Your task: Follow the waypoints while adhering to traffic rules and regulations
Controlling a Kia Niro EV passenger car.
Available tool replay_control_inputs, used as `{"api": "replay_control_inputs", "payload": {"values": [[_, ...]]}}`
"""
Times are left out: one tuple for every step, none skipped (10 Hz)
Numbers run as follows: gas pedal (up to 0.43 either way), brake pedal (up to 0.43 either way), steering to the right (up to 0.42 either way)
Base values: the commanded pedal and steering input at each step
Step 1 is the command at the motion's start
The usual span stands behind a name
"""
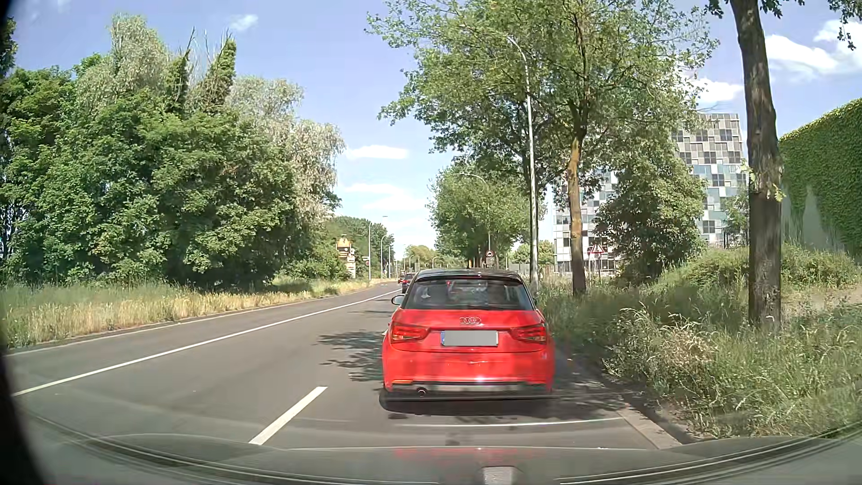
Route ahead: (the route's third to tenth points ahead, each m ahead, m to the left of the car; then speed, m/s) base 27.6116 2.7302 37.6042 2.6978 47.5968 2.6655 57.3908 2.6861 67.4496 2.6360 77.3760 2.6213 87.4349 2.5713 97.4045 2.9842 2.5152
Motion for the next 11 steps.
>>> {"api": "replay_control_inputs", "payload": {"values": [[0.0, 0.238, 0.004], [0.0, 0.232, 0.004], [0.0, 0.226, 0.004], [0.0, 0.232, 0.004], [0.0, 0.226, 0.004], [0.0, 0.226, 0.004], [0.0, 0.226, 0.004], [0.0, 0.226, 0.004], [0.0, 0.22, 0.004], [0.0, 0.207, 0.004], [0.0, 0.195, 0.004]]}}
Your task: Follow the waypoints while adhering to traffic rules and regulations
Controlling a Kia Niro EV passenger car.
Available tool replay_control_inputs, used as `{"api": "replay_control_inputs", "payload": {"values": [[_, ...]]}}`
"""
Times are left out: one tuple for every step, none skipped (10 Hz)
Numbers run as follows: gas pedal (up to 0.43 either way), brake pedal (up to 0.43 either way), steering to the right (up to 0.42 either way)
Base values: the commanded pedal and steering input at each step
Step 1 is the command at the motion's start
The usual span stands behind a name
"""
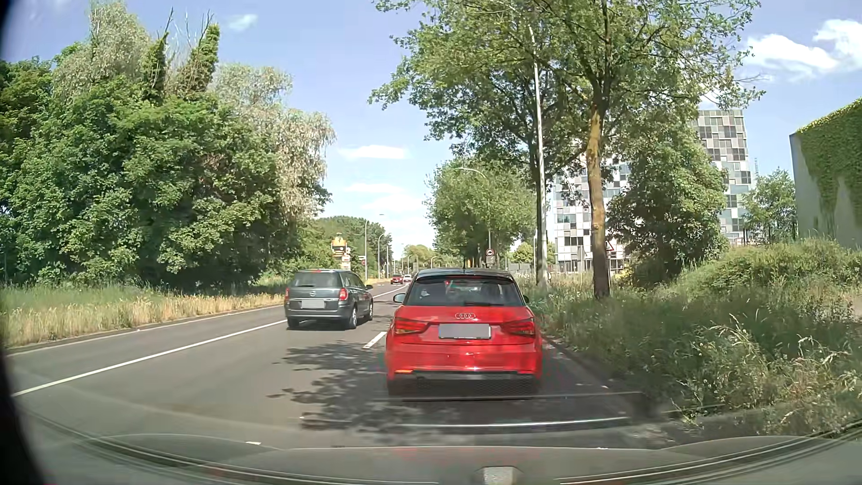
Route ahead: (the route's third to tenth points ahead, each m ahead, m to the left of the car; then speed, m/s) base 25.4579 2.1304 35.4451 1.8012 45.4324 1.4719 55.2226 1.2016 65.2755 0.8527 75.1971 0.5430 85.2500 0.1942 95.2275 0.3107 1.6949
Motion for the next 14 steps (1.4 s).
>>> {"api": "replay_control_inputs", "payload": {"values": [[0.0, 0.177, 0.004], [0.0, 0.159, 0.004], [0.0, 0.134, 0.004], [0.0, 0.11, 0.004], [0.0, 0.085, 0.005], [0.0, 0.061, 0.005], [0.0, 0.037, 0.005], [0.0, 0.03, 0.006], [0.0, 0.037, 0.008], [0.0, 0.03, 0.009], [0.0, 0.03, 0.009], [0.0, 0.03, 0.007], [0.0, 0.03, 0.007], [0.0, 0.037, 0.007]]}}
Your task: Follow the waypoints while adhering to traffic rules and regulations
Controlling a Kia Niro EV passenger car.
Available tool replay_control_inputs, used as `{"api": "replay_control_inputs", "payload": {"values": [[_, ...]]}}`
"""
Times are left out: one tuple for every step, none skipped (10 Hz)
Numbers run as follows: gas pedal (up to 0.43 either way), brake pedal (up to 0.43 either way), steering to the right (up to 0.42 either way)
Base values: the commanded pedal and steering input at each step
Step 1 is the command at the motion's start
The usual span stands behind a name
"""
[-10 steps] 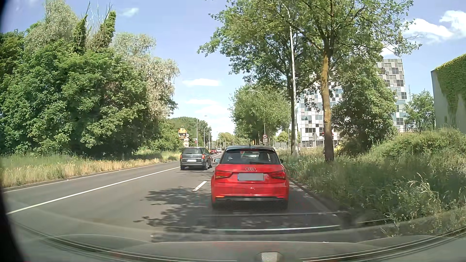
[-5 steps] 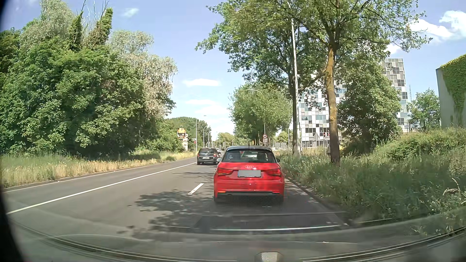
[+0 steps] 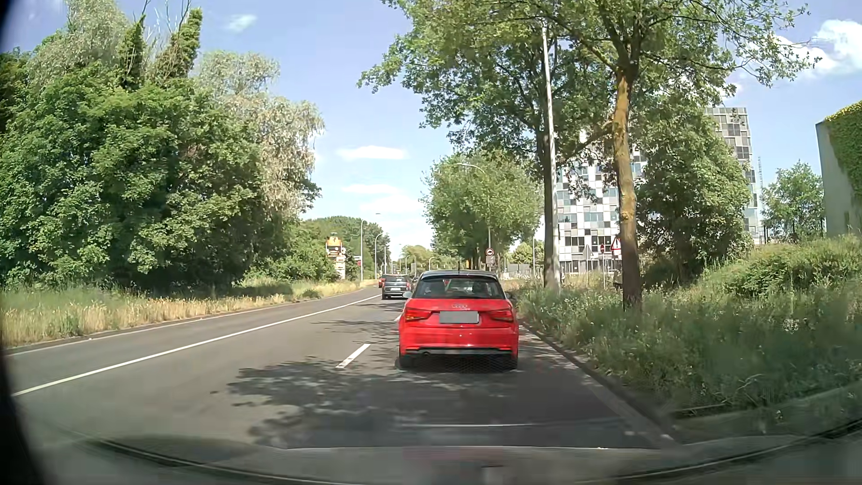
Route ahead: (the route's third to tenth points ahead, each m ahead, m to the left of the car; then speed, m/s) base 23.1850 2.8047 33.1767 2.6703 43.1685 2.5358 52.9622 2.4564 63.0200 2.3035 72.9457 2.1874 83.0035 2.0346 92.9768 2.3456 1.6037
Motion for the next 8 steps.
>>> {"api": "replay_control_inputs", "payload": {"values": [[0.0, 0.037, 0.007], [0.0, 0.03, 0.006], [0.0, 0.03, 0.005], [0.0, 0.03, 0.004], [0.0, 0.03, 0.004], [0.0, 0.03, 0.003], [0.0, 0.03, 0.001], [0.0, 0.03, 0.001]]}}
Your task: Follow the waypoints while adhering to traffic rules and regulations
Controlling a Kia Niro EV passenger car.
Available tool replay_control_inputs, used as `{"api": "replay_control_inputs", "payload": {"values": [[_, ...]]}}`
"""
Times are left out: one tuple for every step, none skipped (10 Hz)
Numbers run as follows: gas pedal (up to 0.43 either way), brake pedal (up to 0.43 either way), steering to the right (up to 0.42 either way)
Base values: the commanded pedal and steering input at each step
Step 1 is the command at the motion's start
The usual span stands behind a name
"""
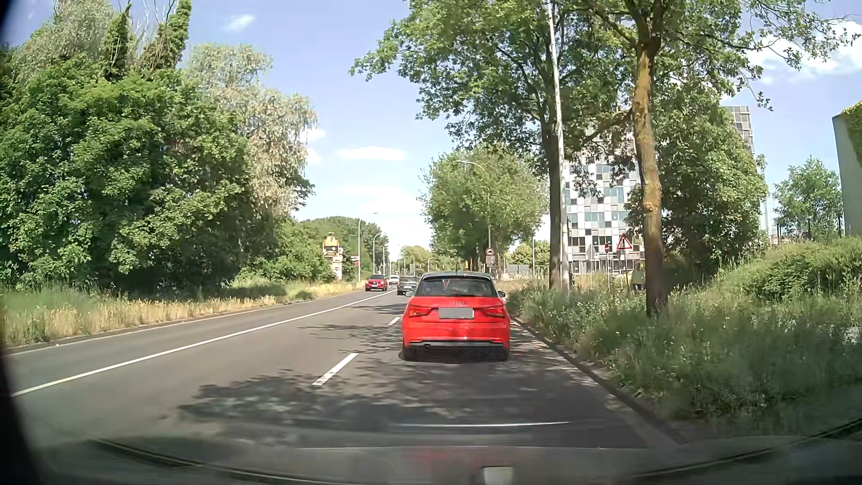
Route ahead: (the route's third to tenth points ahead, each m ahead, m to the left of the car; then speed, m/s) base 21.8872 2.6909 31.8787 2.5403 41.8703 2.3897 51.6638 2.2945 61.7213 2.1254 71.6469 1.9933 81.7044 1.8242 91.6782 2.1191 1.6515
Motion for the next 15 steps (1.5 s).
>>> {"api": "replay_control_inputs", "payload": {"values": [[0.0, 0.03, 0.001], [0.0, 0.03, 0.001], [0.0, 0.03, 0.001], [0.0, 0.03, 0.001], [0.0, 0.03, 0.001], [0.0, 0.03, 0.001], [0.0, 0.037, 0.001], [0.0, 0.03, 0.003], [0.0, 0.03, 0.004], [0.0, 0.03, 0.005], [0.0, 0.03, 0.005], [0.0, 0.037, 0.006], [0.0, 0.03, 0.006], [0.0, 0.03, 0.005], [0.0, 0.03, 0.003]]}}
